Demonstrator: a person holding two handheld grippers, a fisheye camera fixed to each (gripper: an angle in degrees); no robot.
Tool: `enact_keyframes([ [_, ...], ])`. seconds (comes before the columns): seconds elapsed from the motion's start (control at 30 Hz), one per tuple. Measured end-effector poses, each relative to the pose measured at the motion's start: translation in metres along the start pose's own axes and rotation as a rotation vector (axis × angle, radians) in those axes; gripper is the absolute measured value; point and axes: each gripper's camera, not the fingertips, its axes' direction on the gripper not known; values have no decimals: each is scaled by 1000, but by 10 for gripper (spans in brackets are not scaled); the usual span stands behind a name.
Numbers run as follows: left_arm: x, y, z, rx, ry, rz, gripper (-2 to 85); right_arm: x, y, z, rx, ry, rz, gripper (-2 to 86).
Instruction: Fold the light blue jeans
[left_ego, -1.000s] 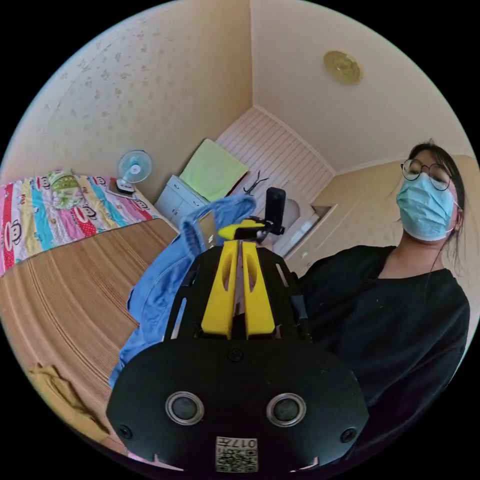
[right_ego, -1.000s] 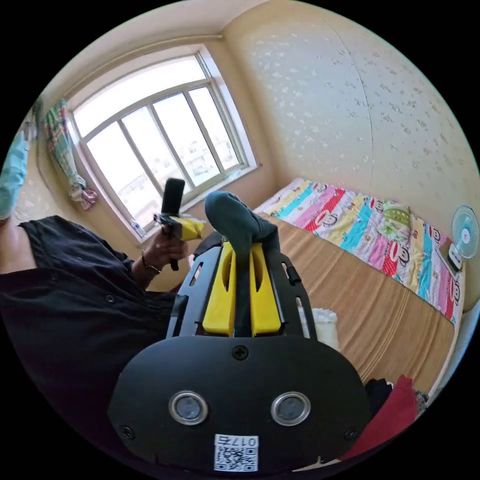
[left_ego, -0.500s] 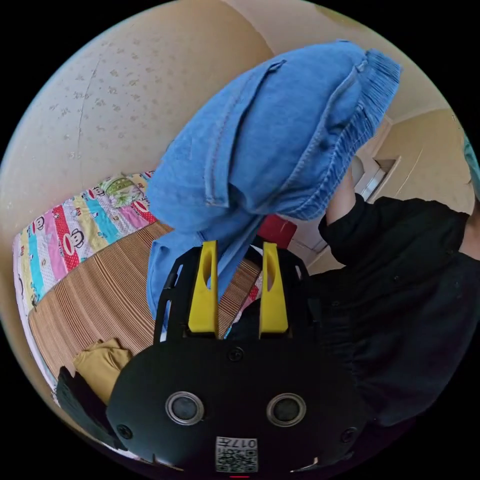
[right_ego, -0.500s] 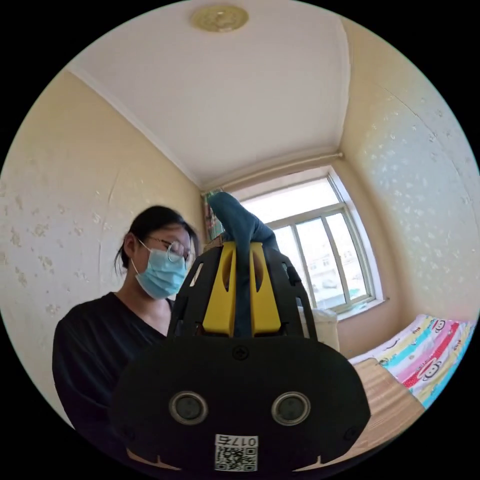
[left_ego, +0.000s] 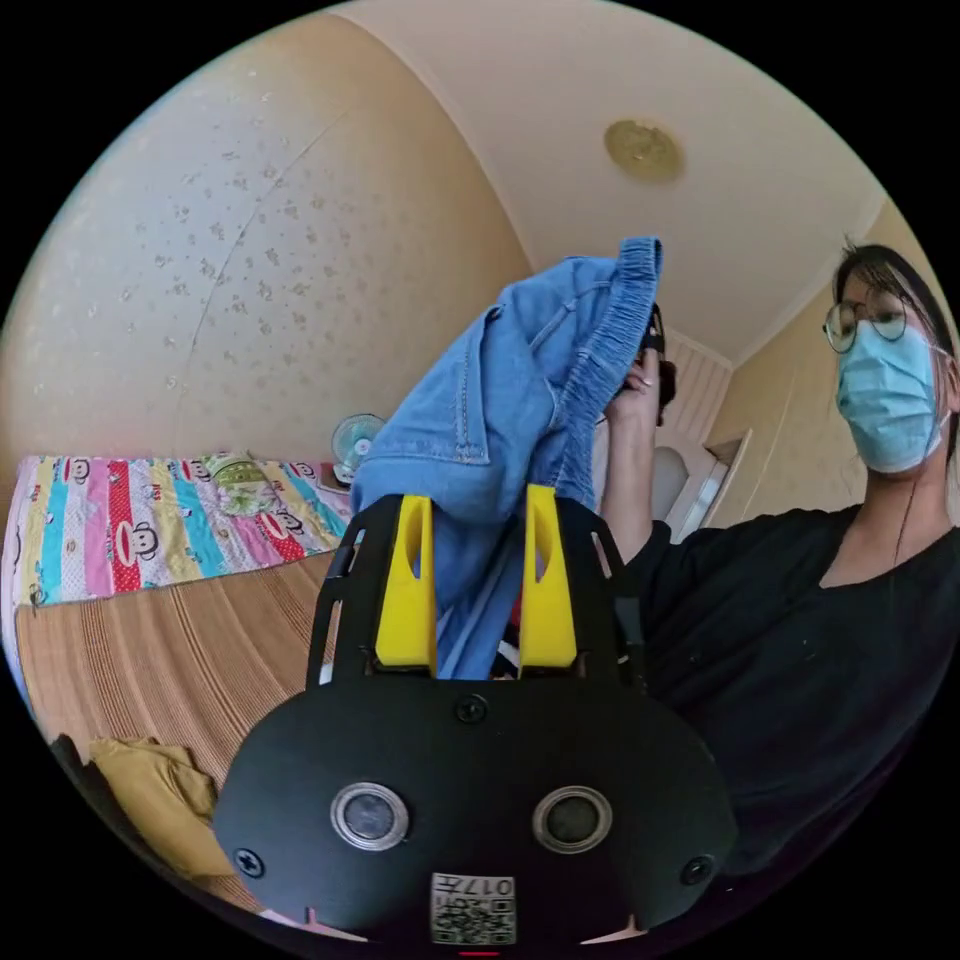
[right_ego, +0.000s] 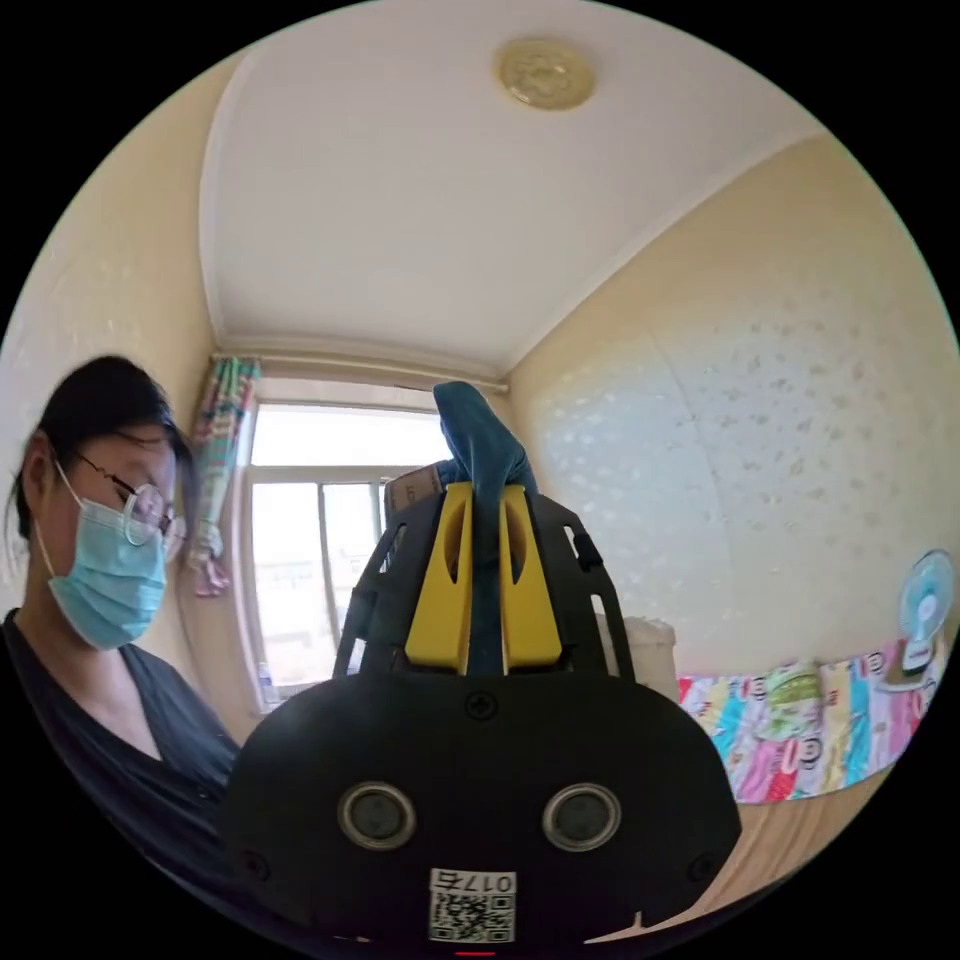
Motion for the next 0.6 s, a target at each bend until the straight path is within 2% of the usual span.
enact_keyframes([
  [0.13, 4, 10, 29, -129, -49, 13, 153, -41, -18, 12, -40, 96, -91, 10],
  [0.23, 35, 19, 73, -228, -60, 118, 161, -66, -31, 29, -71, 168, -133, 12],
  [0.4, 71, 13, 83, -124, -43, 197, 165, -83, -54, 42, -78, 216, -131, 12],
  [0.6, 109, -1, 68, 45, -157, 319, 169, -76, -72, 38, -70, 139, -25, 11],
])
